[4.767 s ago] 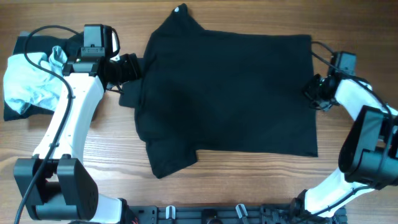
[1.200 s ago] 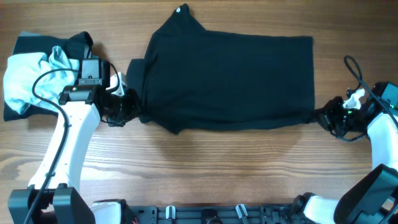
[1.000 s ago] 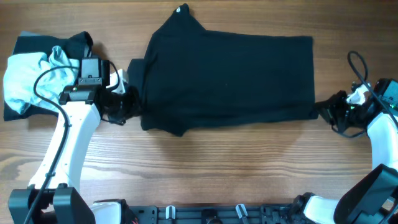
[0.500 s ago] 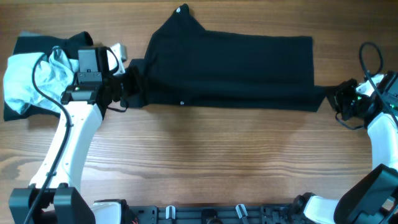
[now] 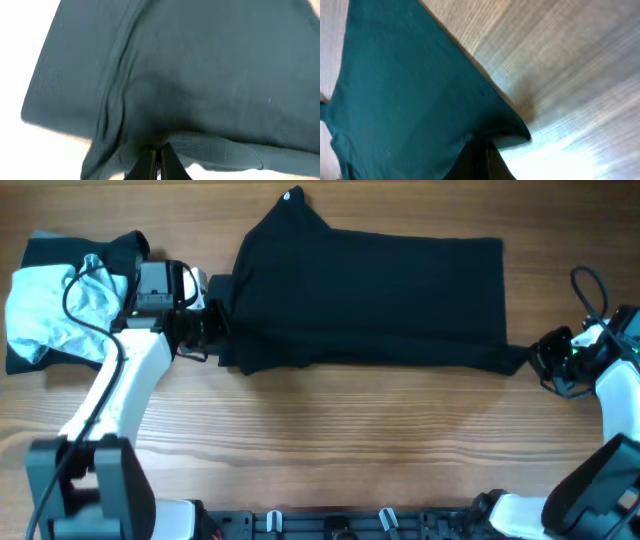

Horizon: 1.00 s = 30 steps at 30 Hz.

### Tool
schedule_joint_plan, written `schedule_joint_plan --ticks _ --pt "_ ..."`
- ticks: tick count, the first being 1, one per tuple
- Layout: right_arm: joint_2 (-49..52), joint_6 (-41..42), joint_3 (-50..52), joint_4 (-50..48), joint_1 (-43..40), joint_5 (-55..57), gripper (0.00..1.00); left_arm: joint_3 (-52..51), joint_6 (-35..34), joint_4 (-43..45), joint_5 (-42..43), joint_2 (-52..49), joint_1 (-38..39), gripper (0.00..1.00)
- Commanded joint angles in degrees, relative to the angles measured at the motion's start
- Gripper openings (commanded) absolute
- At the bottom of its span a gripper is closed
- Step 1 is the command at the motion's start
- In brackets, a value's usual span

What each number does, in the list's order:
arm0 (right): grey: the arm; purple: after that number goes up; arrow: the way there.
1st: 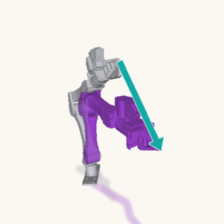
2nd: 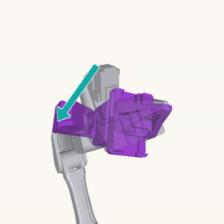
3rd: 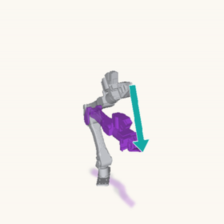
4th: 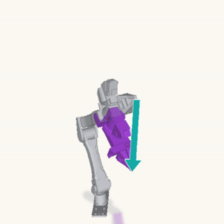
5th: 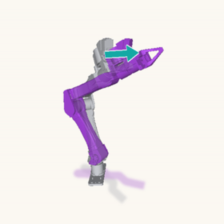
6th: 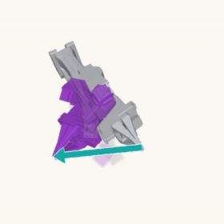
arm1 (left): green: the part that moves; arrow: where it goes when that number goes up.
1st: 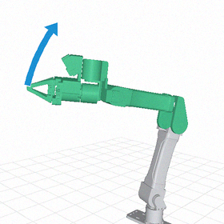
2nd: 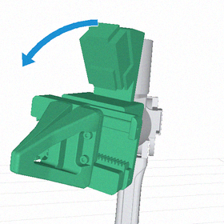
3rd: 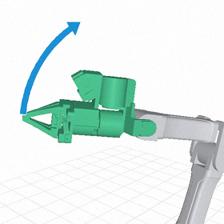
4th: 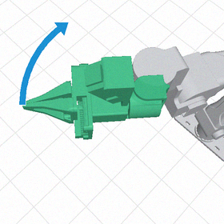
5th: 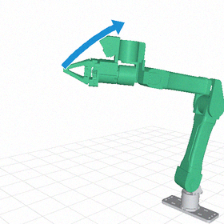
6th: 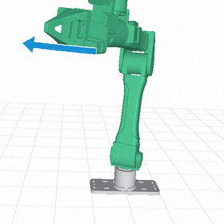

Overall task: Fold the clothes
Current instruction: 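Lift the bottom hem with both grippers and fold it up toward the collar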

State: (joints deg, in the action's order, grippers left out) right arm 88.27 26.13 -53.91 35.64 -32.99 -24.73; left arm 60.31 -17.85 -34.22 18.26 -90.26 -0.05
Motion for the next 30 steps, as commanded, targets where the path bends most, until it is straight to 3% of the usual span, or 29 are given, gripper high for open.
schedule_joint_plan --ticks 1,6,7,8,9,11,13,17,19,21,23,25,27,30 --pt "3.39 0.98 -0.94 -4.57 1.33 -3.02 0.05 -0.15 0.68 5.66 -0.98 -3.43 -0.04 0.08" --pt "5.66 1.29 -0.94 -11.82 4.17 -4.28 0.11 -0.15 0.70 10.51 -0.98 -5.03 -0.04 0.20" --pt "5.73 1.01 -0.94 -13.49 4.52 -4.26 0.28 -0.15 0.72 10.47 -1.01 -5.75 -0.04 0.21" --pt "5.81 0.74 -0.94 -15.21 4.55 -3.72 0.60 -0.15 0.68 10.45 -0.98 -6.43 -0.04 0.29" --pt "5.81 0.81 -0.94 -16.02 4.52 -1.18 0.73 -0.15 0.70 10.19 -0.79 -6.97 -0.04 0.43" --pt "5.81 -1.40 -0.94 -14.82 4.48 2.97 0.76 -0.15 0.79 7.65 -0.79 -7.21 -0.04 0.63" --pt "5.84 -5.14 -0.94 -10.71 4.48 9.16 0.77 -0.31 1.53 4.48 -1.36 -7.56 -0.04 0.73" --pt "6.03 -8.79 -0.94 -2.93 4.48 13.66 0.77 -0.37 4.22 2.47 0.63 -12.41 -0.04 0.79" --pt "6.03 -11.13 -0.94 -1.14 4.48 10.56 0.77 -0.37 4.98 2.62 3.96 -14.40 -0.04 0.76" --pt "6.03 -11.17 -0.94 0.76 4.48 10.08 0.77 -0.37 5.73 2.45 4.42 -14.88 -0.04 0.68" --pt "6.03 -11.45 -0.94 2.19 4.48 10.08 0.77 -0.37 8.17 2.12 4.15 -14.88 -0.04 0.31" --pt "6.03 -13.03 -0.94 3.48 4.48 9.66 0.77 -0.37 8.48 -0.57 -0.76 -14.88 -0.11 0.04" --pt "6.03 -15.89 -0.87 6.58 4.57 8.98 0.76 -0.37 2.14 -8.70 -16.13 -14.88 -2.01 0.04" --pt "6.03 -20.44 -0.52 8.02 4.87 6.62 0.67 -0.35 1.92 -10.05 -17.05 -14.86 -5.95 0.04"
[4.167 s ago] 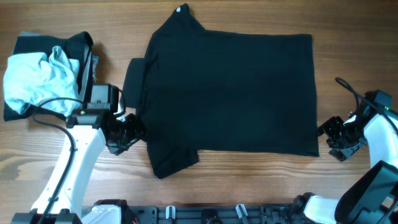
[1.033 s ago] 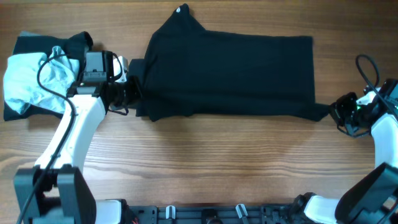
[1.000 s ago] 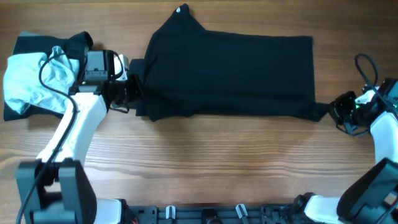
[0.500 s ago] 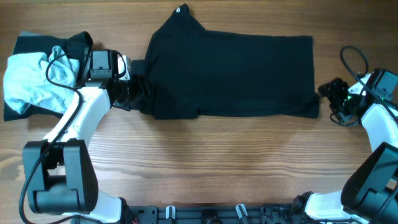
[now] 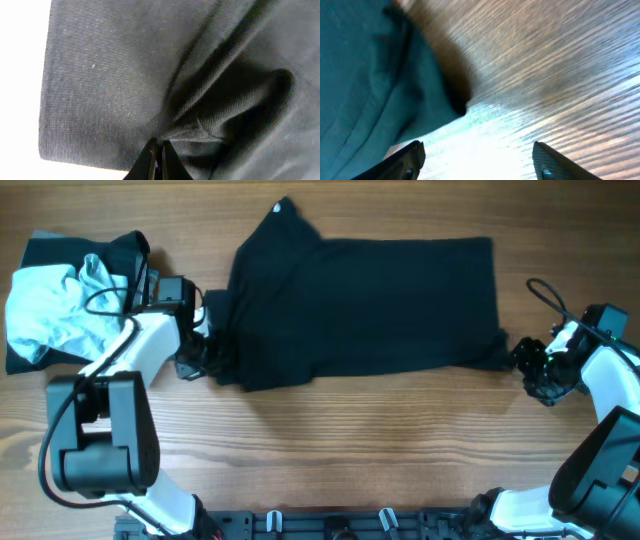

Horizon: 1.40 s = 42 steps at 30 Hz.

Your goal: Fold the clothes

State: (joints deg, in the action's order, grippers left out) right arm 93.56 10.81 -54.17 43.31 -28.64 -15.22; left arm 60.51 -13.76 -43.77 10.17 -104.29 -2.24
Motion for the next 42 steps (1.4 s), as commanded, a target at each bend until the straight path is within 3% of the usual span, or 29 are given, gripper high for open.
schedule_joint_plan --ticks 1,3,4,5,6,7,8,9,13,15,16,17,18,19,21,23,26,28,31,32,35,38,39,41,42 --pt "0.74 -5.77 -0.13 -0.17 0.70 -3.39 0.59 -0.55 -3.06 -0.22 -9.01 -0.83 -4.42 0.04" --pt "0.74 -10.14 -0.09 -3.58 1.95 -8.96 0.60 -0.55 -5.14 1.40 -5.64 -0.83 -5.14 0.04" --pt "0.74 -10.82 -0.09 -5.66 3.15 -8.76 0.67 -0.55 -5.14 2.45 -3.69 -0.81 -5.11 0.04" --pt "0.74 -10.86 -0.09 -7.87 4.35 -8.31 0.70 -0.48 -5.16 3.10 -2.29 -0.72 -5.11 0.19" --pt "0.74 -10.78 -0.09 -10.10 5.88 -8.00 0.70 -0.44 -5.09 3.98 -0.22 -0.59 -5.11 0.50" --pt "0.76 -10.49 -0.09 -11.10 7.15 -6.95 0.71 -0.09 -4.37 4.13 1.90 -0.48 -5.11 0.59" --pt "0.85 -8.52 -0.09 -11.32 8.59 -3.85 0.71 0.59 -2.84 4.09 4.17 -0.02 -5.11 0.63" --pt "1.11 -6.95 -0.09 -11.21 9.51 -1.40 0.70 0.92 -2.73 4.11 4.92 0.44 -5.11 0.65" --pt "6.27 -2.73 -0.09 -12.39 11.17 -1.31 0.50 1.90 -2.71 4.44 5.46 4.98 -5.11 0.69" --pt "8.31 -1.46 -0.09 -13.77 11.17 -3.26 0.20 1.90 -2.71 4.61 5.49 5.73 -5.11 0.70" --pt "8.33 -1.70 -0.11 -14.80 11.17 -5.70 0.15 1.88 -2.69 4.57 5.92 5.73 -5.11 0.70" --pt "7.58 -1.70 -0.24 -15.15 11.17 -7.13 0.15 1.88 -2.40 4.57 6.95 5.73 -5.09 0.70" --pt "6.23 -1.99 -0.26 -14.49 11.15 -7.06 0.40 1.88 -1.22 4.57 8.55 5.73 -5.01 0.70" --pt "5.51 -2.51 -0.26 -14.03 11.15 -7.04 0.51 1.88 -1.22 4.52 8.79 5.73 -5.01 0.70" --pt "4.79 -3.21 -0.26 -13.73 11.15 -5.51 0.57 1.88 0.59 4.61 12.20 5.73 -5.01 0.70" --pt "4.81 -3.08 -0.26 -14.47 11.17 -4.52 0.50 1.88 1.60 4.57 13.86 5.73 -5.01 0.70" --pt "4.81 -1.20 -0.26 -16.44 11.17 -6.56 0.06 1.88 1.60 4.59 13.86 5.73 -5.01 0.66" --pt "4.79 -0.66 -0.26 -18.82 11.17 -14.99 0.04 1.88 1.60 4.63 15.65 5.73 -5.01 0.62" --pt "4.79 7.23 -0.26 -25.86 11.17 -25.18 0.04 1.88 1.60 4.76 16.63 5.73 -5.01 0.76" --pt "4.79 10.38 -0.26 -27.50 11.17 -25.07 0.04 1.86 1.60 4.90 17.46 5.73 -5.01 0.88" --pt "4.79 11.96 -0.26 -30.29 11.17 -23.61 0.04 1.86 1.62 5.62 18.36 5.70 -5.01 0.94" --pt "4.79 12.37 -0.26 -30.38 11.17 -23.65 0.04 1.86 1.60 5.18 21.88 5.70 -4.55 0.92" --pt "4.79 12.90 -0.26 -30.08 11.17 -23.65 0.04 1.86 1.57 5.18 22.45 5.70 -4.13 0.88" --pt "4.79 13.25 -0.26 -29.77 11.17 -23.65 0.04 1.86 1.62 3.85 22.25 5.70 -2.82 0.62" --pt "4.79 13.25 -0.26 -29.51 11.17 -23.65 0.04 1.79 1.60 0.61 19.67 5.66 -1.86 0.67"
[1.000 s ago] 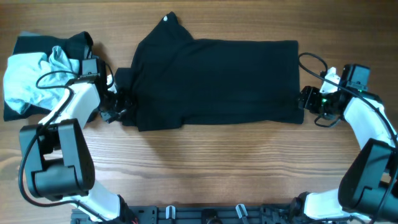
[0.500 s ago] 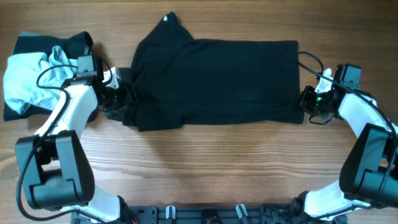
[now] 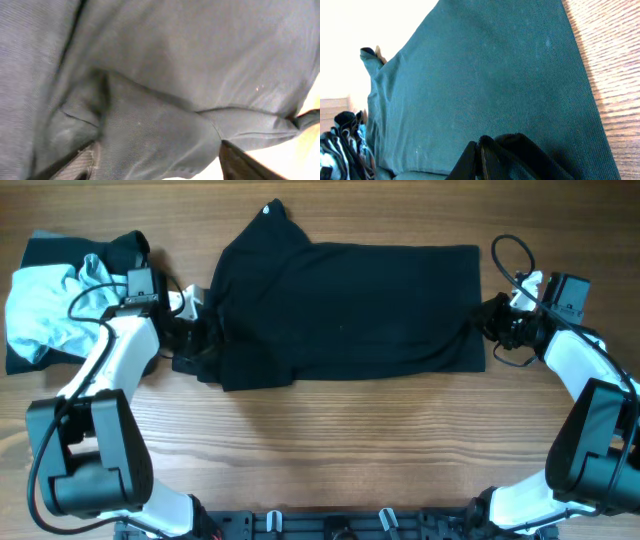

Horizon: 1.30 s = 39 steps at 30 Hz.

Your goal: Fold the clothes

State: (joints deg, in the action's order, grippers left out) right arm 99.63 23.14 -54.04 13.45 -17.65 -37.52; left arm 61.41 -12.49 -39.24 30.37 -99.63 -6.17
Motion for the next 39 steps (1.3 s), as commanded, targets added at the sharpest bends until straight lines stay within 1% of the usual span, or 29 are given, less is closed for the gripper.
schedule_joint_plan --ticks 1,2,3,5,8,10,11,12,13,14,16,17,19,21,22,23,25,26,28,29,31,33,34,36,38,39 --pt "-1.29 0.90 -0.39 0.83 0.17 -1.36 0.04 0.66 0.33 -6.29 -3.54 1.01 2.78 0.77" --pt "-1.29 0.87 -0.39 1.14 0.17 -1.36 0.04 0.17 0.35 -10.86 -9.92 1.01 3.80 0.80" --pt "-1.29 0.87 -0.39 1.16 0.17 -1.36 0.04 -0.44 1.38 -12.13 -11.39 1.01 4.22 0.80" --pt "-1.29 0.87 -0.39 1.18 0.17 -1.36 0.04 -2.01 3.32 -12.79 -11.45 0.94 4.79 0.77" --pt "-1.29 0.85 -0.39 1.66 0.17 -1.33 0.04 -4.83 3.32 -10.01 -11.89 0.76 4.79 0.77" --pt "-1.29 0.85 -0.39 2.03 0.17 -1.33 0.04 -6.08 3.32 -7.78 -12.04 0.15 4.81 0.73" --pt "-1.29 0.85 -0.39 2.29 0.17 -1.33 0.04 -7.23 3.28 -5.18 -11.98 -0.68 4.85 0.66" --pt "-1.29 0.83 -0.39 2.40 0.17 -1.33 0.04 -7.82 3.08 -3.63 -11.96 -0.98 4.85 0.53" --pt "-1.29 0.83 -0.39 2.45 0.17 -1.33 0.04 -7.93 3.10 -2.67 -11.80 -1.01 4.85 0.43" --pt "-1.29 0.85 -0.39 2.45 0.17 -1.33 0.04 -7.87 3.10 -2.27 -11.32 -0.90 4.83 0.35" --pt "-1.29 0.85 -0.39 2.45 0.17 -1.33 0.04 -7.48 3.10 -3.76 -7.26 -0.76 4.76 0.10" --pt "-1.29 0.85 -0.39 2.47 0.17 -1.33 0.04 -6.43 3.10 -5.99 -6.34 -0.72 4.68 0.07" --pt "-1.29 -1.25 -0.39 3.78 0.17 0.68 0.04 -1.79 3.67 -13.25 -6.40 -0.48 3.56 0.06" --pt "-1.29 -4.63 -0.39 7.17 0.17 3.61 0.04 3.37 4.68 -18.64 -6.14 0.00 1.07 0.04" --pt "-1.29 -5.88 -0.39 8.28 0.17 3.37 0.04 5.38 4.85 -20.24 -5.25 0.42 -0.11 0.04" --pt "-1.29 -9.64 -0.39 9.38 0.17 1.49 0.04 7.26 4.85 -21.20 -3.39 1.18 -1.20 0.04" --pt "-1.29 -15.80 -0.39 11.98 0.17 1.09 0.04 8.68 4.83 -21.24 -0.02 2.71 -2.34 0.04" --pt "-1.29 -17.20 -0.39 13.31 0.17 1.81 0.04 9.14 4.81 -21.27 0.83 3.43 -2.78 0.04" --pt "-2.58 -17.05 -0.39 16.79 0.17 2.84 0.04 9.66 4.81 -21.18 3.32 5.70 -3.98 0.04" --pt "-4.46 -16.17 -0.39 17.99 0.17 4.74 0.04 9.68 4.79 -20.79 5.22 7.34 -4.44 0.04" --pt "-8.15 -13.92 -0.72 21.14 0.15 9.18 0.04 9.68 4.79 -20.48 5.86 10.08 -4.72 0.04" --pt "-14.38 -7.72 -2.10 28.61 0.11 18.10 0.04 9.68 4.79 -21.00 5.77 14.23 -4.87 0.04" --pt "-16.63 -4.85 -2.60 31.43 0.11 21.66 0.05 9.68 4.79 -21.62 5.35 16.00 -4.87 0.04" --pt "-22.21 -3.28 -2.78 36.30 0.11 25.35 0.04 9.66 4.76 -24.72 1.77 19.47 -4.87 0.04" --pt "-24.74 -0.15 -2.78 40.41 0.11 28.85 0.04 9.66 4.81 -27.91 -0.50 21.22 -4.87 0.04" --pt "-25.07 -0.20 -2.78 41.42 0.11 29.27 0.04 9.66 4.81 -29.40 -0.70 21.64 -4.87 0.04"
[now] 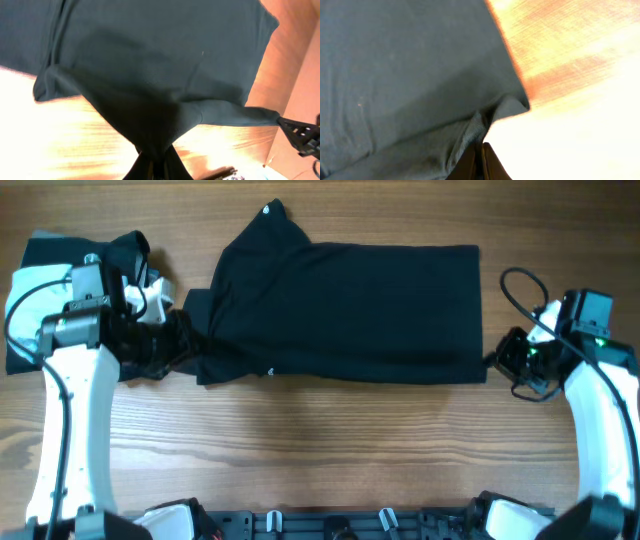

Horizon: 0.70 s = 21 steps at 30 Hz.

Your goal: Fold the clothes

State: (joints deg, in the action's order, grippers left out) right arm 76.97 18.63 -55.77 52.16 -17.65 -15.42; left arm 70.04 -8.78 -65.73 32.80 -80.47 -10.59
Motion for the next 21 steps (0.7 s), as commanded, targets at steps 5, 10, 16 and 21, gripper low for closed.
schedule_joint_plan --ticks 5,10,16,21 --pt "-2.40 -1.01 -1.05 -0.59 0.11 1.75 0.05 1.01 1.11 -6.34 -9.86 2.56 -0.46 0.04" --pt "-1.25 -0.57 -0.98 -3.78 0.11 1.25 0.04 0.72 0.85 -2.71 -10.19 1.92 -0.39 0.04" --pt "-1.05 5.77 -0.98 12.59 0.11 11.41 0.04 -0.07 1.11 -12.37 -11.98 1.92 -0.39 0.04" --pt "-0.98 1.90 -0.96 2.67 0.11 5.42 0.04 -4.28 0.57 -4.98 -12.44 1.92 -0.39 0.04"
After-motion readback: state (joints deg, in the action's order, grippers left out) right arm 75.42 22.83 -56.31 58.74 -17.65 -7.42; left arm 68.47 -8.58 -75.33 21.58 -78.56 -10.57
